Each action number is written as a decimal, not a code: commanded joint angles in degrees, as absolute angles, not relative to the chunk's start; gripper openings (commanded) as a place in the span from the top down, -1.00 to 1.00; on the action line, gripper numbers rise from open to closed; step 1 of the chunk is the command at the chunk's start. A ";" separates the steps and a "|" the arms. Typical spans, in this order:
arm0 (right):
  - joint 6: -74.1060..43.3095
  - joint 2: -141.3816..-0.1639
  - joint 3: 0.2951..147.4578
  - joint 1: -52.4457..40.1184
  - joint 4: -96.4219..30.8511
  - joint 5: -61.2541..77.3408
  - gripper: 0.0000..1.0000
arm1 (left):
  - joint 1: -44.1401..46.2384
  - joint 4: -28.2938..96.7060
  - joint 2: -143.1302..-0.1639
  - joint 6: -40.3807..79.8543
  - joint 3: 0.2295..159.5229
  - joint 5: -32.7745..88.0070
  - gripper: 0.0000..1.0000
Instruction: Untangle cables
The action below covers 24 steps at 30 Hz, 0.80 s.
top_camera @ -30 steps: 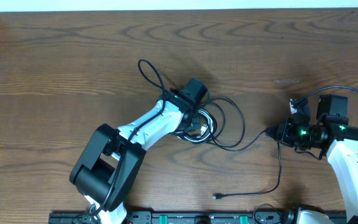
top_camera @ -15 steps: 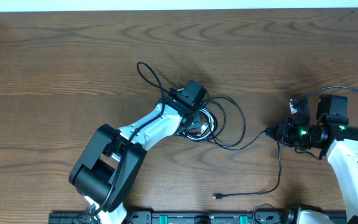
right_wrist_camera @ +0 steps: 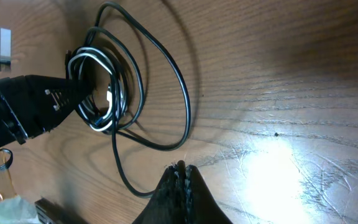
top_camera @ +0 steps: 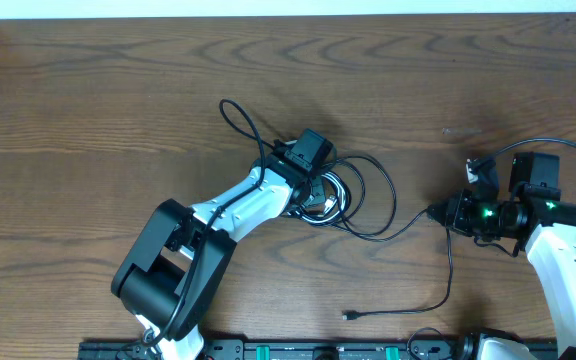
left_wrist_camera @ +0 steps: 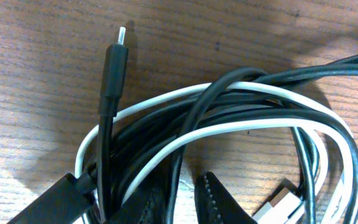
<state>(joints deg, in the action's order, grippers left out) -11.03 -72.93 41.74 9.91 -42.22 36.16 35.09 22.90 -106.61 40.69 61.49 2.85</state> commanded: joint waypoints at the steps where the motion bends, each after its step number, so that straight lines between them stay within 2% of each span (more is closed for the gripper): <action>1: -9.98 -73.12 42.57 10.02 -42.26 36.56 0.98 | 35.22 22.96 -107.50 41.23 60.10 2.33 0.56; 6: -9.98 -73.12 42.57 10.02 -42.26 36.58 0.98 | 35.22 22.98 -107.50 41.21 60.10 2.24 0.55; 9: -9.98 -73.12 42.57 10.02 -42.26 36.56 0.98 | 35.22 22.96 -107.50 41.21 60.10 1.89 0.44; 24: -9.98 -73.12 42.57 10.02 -42.24 36.56 0.98 | 39.09 19.90 -111.26 41.21 60.10 2.00 0.45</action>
